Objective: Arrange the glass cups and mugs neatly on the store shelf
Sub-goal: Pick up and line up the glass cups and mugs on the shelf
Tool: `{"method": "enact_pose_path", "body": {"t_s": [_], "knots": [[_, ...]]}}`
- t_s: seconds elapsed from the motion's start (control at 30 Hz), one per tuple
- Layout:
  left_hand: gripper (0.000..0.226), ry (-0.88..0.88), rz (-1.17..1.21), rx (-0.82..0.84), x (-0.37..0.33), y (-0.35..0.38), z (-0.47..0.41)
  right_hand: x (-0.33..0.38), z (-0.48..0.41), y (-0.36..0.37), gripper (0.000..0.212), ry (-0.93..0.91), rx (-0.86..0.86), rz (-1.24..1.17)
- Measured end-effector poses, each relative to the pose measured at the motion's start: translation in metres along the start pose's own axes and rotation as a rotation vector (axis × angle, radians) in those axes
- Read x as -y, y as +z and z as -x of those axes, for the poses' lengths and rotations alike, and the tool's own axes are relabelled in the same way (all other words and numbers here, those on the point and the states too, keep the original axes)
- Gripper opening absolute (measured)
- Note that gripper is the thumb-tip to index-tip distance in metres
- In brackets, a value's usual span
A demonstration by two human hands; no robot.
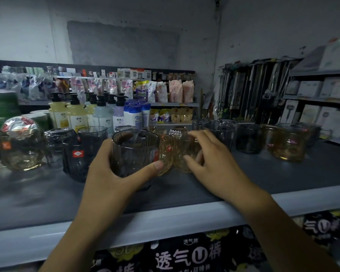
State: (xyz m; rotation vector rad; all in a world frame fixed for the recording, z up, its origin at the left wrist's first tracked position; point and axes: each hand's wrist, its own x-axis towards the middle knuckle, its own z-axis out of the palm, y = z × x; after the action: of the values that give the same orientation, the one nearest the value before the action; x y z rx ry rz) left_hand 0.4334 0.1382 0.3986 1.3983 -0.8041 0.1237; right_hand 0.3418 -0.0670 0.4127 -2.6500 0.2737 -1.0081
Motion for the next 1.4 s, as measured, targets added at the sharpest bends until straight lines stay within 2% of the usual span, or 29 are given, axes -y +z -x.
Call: {"method": "enact_pose_path", "body": {"t_s": [0.07, 0.17, 0.23, 0.37, 0.47, 0.63, 0.97, 1.1, 1.23, 1.3, 1.4], "knots": [[0.073, 0.002, 0.011, 0.013, -0.003, 0.002, -0.001, 0.002, 0.012, -0.007, 0.051, 0.003, -0.029, -0.041], [0.083, 0.026, 0.006, 0.046, -0.010, 0.012, -0.001, 0.002, 0.031, -0.021, 0.040, 0.036, -0.094, -0.144], [0.074, 0.027, 0.036, 0.066, -0.014, 0.028, -0.001, -0.003, 0.044, -0.032, 0.031, 0.076, -0.108, -0.270], [0.077, 0.023, 0.103, 0.075, -0.021, 0.088, 0.009, -0.027, 0.071, -0.070, 0.029, 0.154, -0.015, -0.557], [0.077, 0.045, 0.121, 0.111, -0.030, 0.145, 0.023, -0.060, 0.090, -0.107, 0.034, 0.126, 0.018, -0.638], [0.047, 0.038, 0.125, 0.188, -0.055, 0.263, 0.043, -0.138, 0.121, -0.173, 0.039, 0.139, 0.047, -0.678], [0.040, -0.149, 0.030, 0.316, -0.080, 0.440, 0.036, -0.270, 0.143, -0.261, 0.056, 0.208, 0.052, -0.540], [0.043, -0.144, -0.044, 0.377, -0.071, 0.483, 0.021, -0.312, 0.135, -0.272, 0.050, 0.251, 0.024, -0.536], [0.070, -0.201, -0.047, 0.460, -0.059, 0.508, -0.007, -0.354, 0.125, -0.278, 0.051, 0.298, 0.035, -0.523], [0.059, -0.234, -0.061, 0.545, -0.056, 0.516, -0.023, -0.371, 0.119, -0.282, 0.051, 0.317, 0.043, -0.522], [0.069, -0.285, -0.068, 0.580, -0.055, 0.529, -0.043, -0.394, 0.109, -0.285, 0.046, 0.318, 0.024, -0.486]]}}
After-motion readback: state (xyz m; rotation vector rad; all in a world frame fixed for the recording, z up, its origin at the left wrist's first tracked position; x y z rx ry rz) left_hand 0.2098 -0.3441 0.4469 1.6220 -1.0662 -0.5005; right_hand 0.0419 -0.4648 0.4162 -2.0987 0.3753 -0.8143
